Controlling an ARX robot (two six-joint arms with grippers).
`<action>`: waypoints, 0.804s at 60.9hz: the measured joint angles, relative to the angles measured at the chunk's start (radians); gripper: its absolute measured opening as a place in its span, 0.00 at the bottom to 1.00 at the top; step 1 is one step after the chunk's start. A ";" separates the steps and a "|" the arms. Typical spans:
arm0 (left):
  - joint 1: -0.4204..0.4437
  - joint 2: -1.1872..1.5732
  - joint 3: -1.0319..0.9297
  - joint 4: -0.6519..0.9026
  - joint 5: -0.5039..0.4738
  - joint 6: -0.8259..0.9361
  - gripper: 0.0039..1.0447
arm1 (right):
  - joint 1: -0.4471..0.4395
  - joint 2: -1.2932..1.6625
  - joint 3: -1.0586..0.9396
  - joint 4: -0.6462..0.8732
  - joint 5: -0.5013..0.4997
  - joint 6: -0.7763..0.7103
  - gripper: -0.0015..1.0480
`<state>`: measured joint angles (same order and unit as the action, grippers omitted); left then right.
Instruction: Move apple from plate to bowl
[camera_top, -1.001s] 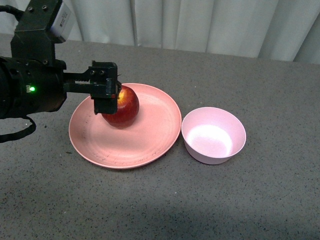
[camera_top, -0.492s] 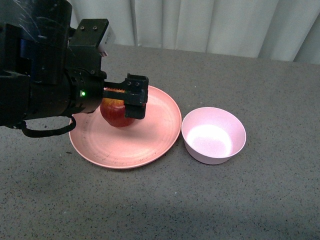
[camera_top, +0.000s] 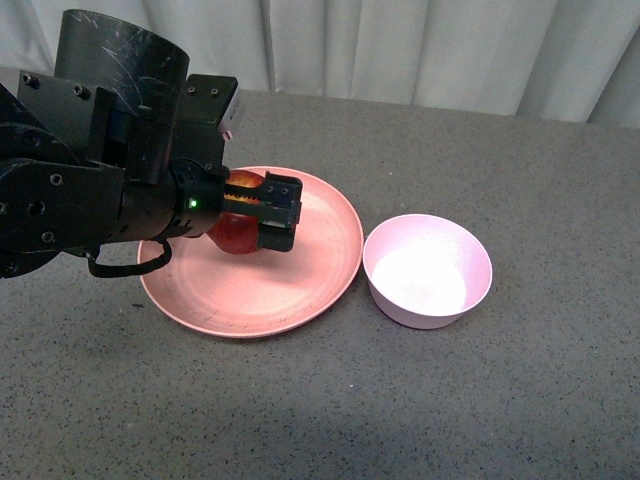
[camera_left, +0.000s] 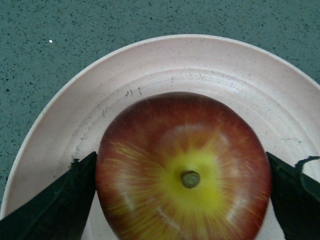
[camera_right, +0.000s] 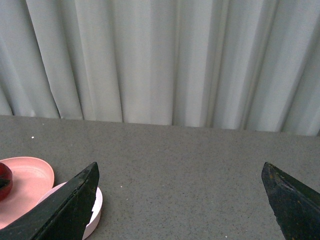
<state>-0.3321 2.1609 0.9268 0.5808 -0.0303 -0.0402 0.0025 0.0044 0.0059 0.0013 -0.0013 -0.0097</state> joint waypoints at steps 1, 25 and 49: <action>0.000 0.001 0.000 0.000 -0.002 0.000 0.90 | 0.000 0.000 0.000 0.000 0.000 0.000 0.91; -0.058 -0.050 -0.010 0.000 0.019 -0.010 0.75 | 0.000 0.000 0.000 0.000 0.000 0.000 0.91; -0.266 -0.124 0.052 -0.029 -0.003 -0.075 0.75 | 0.000 0.000 0.000 0.000 0.000 0.000 0.91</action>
<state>-0.5983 2.0365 0.9791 0.5514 -0.0330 -0.1154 0.0025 0.0044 0.0059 0.0013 -0.0013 -0.0097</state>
